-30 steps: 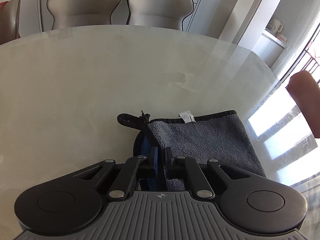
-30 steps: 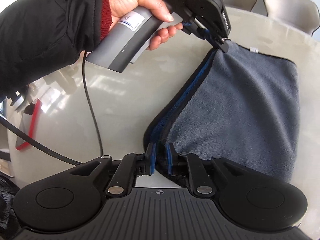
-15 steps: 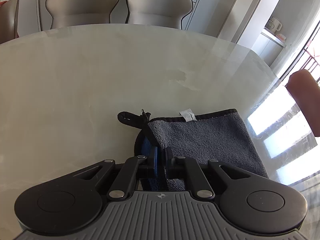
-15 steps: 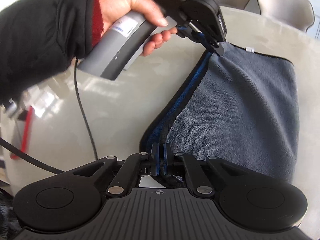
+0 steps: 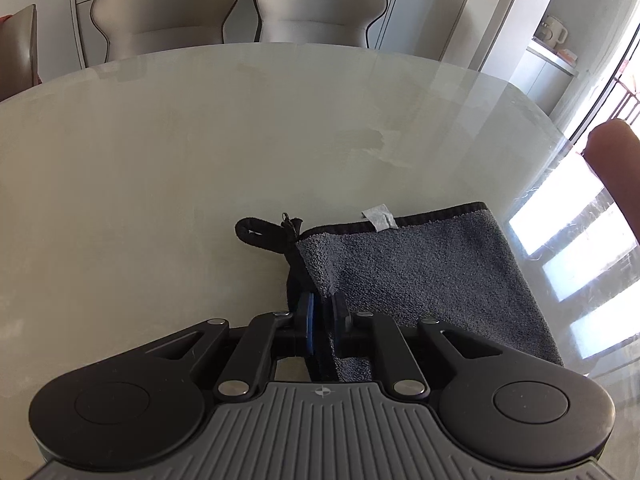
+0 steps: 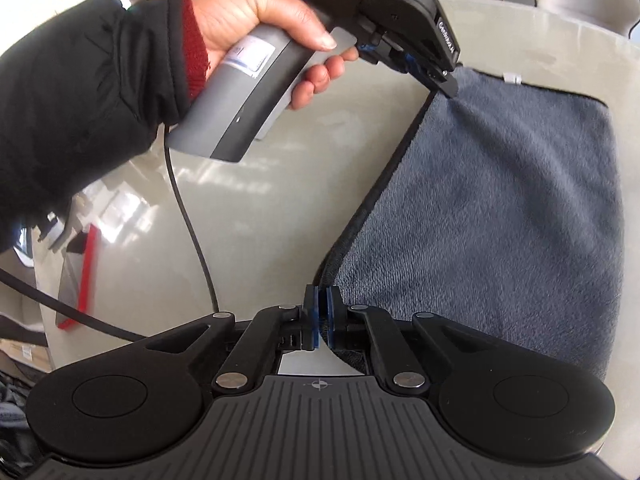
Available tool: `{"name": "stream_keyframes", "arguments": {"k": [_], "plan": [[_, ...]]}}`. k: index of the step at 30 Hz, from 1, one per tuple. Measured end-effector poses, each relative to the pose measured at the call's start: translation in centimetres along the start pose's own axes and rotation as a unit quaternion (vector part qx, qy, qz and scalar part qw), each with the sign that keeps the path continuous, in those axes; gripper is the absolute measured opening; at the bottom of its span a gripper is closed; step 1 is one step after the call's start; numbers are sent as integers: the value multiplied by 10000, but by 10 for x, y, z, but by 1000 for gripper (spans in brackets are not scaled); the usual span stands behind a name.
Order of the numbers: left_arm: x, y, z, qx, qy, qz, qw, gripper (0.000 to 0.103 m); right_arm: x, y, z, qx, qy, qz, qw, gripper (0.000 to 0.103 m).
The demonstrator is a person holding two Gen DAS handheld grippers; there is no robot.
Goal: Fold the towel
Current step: 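Close the left gripper on the folded edge while the right gripper pinches the opposite corner, then open both grippers and release the folded grey towel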
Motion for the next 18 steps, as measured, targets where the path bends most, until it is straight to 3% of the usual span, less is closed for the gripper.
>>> {"name": "stream_keyframes", "arguments": {"k": [5,10,14,18], "plan": [[-1,2,1,-35,223,-12,9997,23,3,0,-1,-70,65,32,9999,7],[0,3,14,71,377,-111,9992,24,10,3,3,-64,213,-74,9997,10],[13,9,27,398,33,-179,9990,26,26,8,20,281,54,-251,9993,10],[33,1,16,119,-200,-332,9992,29,58,7,25,370,-300,-728,9962,11]]}}
Point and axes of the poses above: each gripper's, at about its wrist camera, not at the fingertips, and z roughly against the way its jaws point, x to its right, y to its top, the point moved 2 cm from there along -z, roughly the way its jaws point, and after that the axes turned 4 degrees about -y, right-handed, at the moved point
